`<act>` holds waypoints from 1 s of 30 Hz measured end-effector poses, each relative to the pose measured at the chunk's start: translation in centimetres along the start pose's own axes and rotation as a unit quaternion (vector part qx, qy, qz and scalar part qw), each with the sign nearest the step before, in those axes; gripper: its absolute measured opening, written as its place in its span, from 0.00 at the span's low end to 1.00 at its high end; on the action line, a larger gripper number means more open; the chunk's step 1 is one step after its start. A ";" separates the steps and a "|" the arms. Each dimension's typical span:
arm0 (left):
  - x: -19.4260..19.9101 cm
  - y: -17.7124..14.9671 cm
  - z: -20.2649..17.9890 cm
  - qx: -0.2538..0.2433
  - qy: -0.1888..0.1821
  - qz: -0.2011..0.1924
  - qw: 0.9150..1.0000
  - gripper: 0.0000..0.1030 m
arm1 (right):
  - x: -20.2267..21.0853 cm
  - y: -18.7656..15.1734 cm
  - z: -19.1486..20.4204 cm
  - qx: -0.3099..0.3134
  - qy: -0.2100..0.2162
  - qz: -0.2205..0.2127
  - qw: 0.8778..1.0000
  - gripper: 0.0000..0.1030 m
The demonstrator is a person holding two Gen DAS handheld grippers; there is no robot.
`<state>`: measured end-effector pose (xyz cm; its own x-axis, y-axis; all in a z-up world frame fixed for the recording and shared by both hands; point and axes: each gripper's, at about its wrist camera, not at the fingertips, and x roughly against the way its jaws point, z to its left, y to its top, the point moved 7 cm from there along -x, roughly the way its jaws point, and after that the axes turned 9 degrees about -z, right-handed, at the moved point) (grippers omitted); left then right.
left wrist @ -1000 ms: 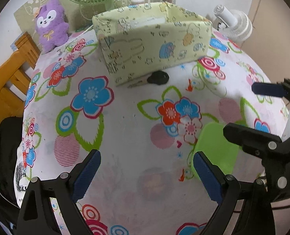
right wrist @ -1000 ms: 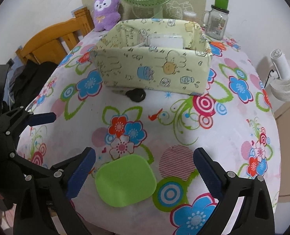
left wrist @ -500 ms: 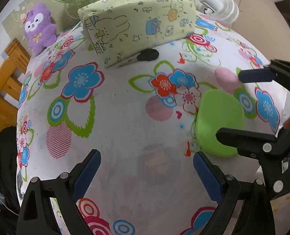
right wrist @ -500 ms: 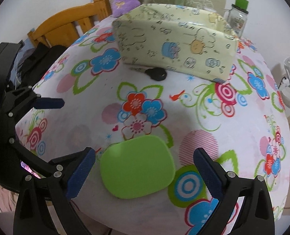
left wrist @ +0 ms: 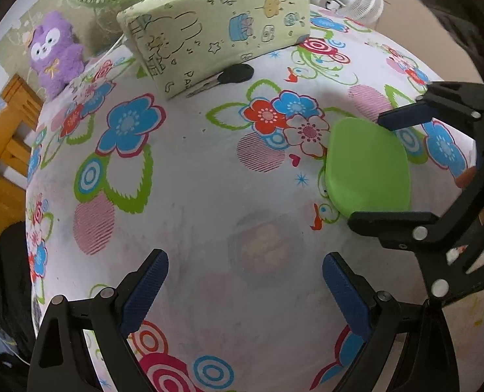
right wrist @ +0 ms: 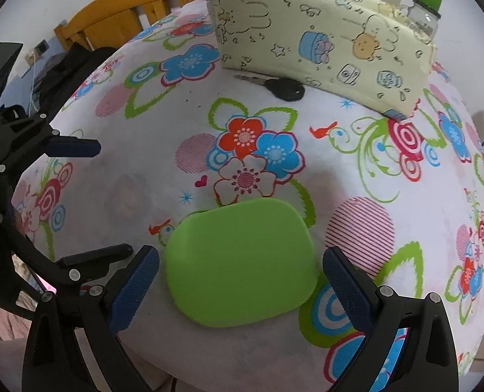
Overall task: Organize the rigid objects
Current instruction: 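Close the right tool on the green rounded-square pad, then lift the green pad with the right tool while the left tool approaches the black key fob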
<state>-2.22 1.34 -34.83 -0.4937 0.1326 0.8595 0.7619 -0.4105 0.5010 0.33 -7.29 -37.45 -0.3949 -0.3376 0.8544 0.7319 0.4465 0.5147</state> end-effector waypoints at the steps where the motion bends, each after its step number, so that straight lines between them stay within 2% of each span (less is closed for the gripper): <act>1: 0.1 0.0 -0.1 -0.010 0.003 -0.003 1.000 0.94 | -0.2 -0.1 0.1 0.002 -0.003 0.000 1.000 1.00; 3: 0.3 -0.1 -0.4 -0.027 0.004 -0.005 1.000 0.96 | -0.4 -0.1 0.3 0.019 -0.017 -0.004 1.000 1.00; 5: 0.2 -0.2 -0.5 -0.022 -0.006 0.002 1.000 0.97 | -0.4 -0.1 0.7 0.047 -0.031 -0.016 0.998 0.99; 8: 0.0 -0.2 -0.2 0.006 -0.018 0.009 1.000 0.98 | -0.3 -0.1 0.4 0.037 -0.023 -0.018 0.999 0.94; 13: 0.0 0.3 -0.1 0.008 -0.015 0.010 1.000 0.97 | -0.1 0.0 0.1 0.036 -0.034 -0.019 0.999 0.93; 19: -0.6 2.8 0.7 0.036 -0.025 0.001 0.999 0.97 | 0.4 1.3 -2.5 -0.008 -0.051 -0.026 0.998 0.93; 30: -2.6 7.1 1.2 0.069 -0.035 -0.003 0.997 0.97 | 0.7 4.0 -7.7 -0.050 -0.073 -0.034 0.996 0.93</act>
<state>4.97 -0.83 -33.40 -0.4724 0.1992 0.8586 0.8115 -0.2819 0.5118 7.25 -12.12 -35.31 -0.5160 -0.2375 0.8230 0.7498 0.3393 0.5680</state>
